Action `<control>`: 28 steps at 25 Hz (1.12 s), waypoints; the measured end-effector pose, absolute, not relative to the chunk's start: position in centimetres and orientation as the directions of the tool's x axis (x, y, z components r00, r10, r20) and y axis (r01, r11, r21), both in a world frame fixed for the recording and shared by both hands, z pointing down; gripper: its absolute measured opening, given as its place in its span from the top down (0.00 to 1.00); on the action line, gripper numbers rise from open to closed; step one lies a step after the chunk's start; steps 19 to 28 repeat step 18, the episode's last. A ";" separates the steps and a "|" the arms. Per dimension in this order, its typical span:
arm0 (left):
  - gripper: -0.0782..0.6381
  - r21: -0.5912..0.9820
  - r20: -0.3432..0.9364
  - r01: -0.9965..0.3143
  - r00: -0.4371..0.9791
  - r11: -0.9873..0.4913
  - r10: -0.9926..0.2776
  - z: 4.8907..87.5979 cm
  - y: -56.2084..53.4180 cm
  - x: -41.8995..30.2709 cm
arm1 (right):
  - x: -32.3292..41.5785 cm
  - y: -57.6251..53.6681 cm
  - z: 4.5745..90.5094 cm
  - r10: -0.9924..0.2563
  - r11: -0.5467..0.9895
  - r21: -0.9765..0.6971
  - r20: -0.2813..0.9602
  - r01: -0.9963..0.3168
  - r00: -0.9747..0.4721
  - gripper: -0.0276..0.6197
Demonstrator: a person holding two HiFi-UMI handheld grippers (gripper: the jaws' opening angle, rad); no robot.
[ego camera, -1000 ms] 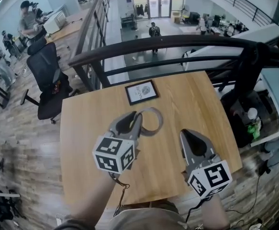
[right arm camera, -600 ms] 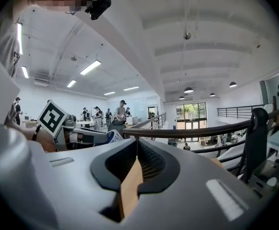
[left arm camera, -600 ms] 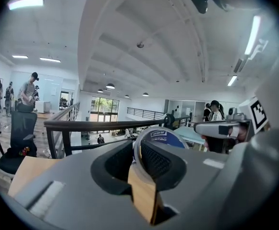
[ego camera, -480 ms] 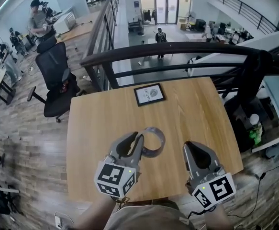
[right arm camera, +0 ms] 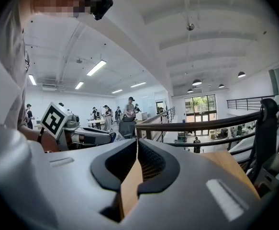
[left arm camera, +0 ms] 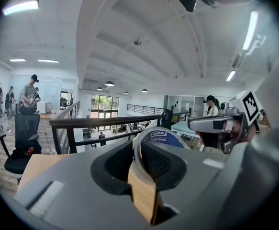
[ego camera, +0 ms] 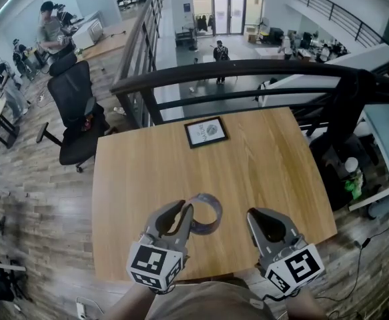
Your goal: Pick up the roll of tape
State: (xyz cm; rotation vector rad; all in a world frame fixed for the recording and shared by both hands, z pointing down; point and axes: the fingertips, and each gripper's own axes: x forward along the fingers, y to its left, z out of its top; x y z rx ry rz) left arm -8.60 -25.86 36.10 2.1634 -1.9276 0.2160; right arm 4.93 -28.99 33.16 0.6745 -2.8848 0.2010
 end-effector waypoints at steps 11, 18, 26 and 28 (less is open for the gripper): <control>0.81 0.080 0.251 -0.993 0.109 -0.092 -0.962 35.5 -25.5 -8.9 | 4.1 -28.6 33.2 -0.406 0.898 -0.089 0.204 -0.430 -0.891 0.93; 0.81 0.085 0.263 -0.993 0.097 -0.077 -0.960 35.9 -25.3 -9.2 | 4.2 -28.6 33.1 -0.412 0.895 -0.094 0.206 -0.437 -0.888 0.93; 0.81 0.085 0.263 -0.993 0.097 -0.077 -0.960 35.9 -25.3 -9.2 | 4.2 -28.6 33.1 -0.412 0.895 -0.094 0.206 -0.437 -0.888 0.93; 0.81 0.085 0.263 -0.993 0.097 -0.077 -0.960 35.9 -25.3 -9.2 | 4.2 -28.6 33.1 -0.412 0.895 -0.094 0.206 -0.437 -0.888 0.93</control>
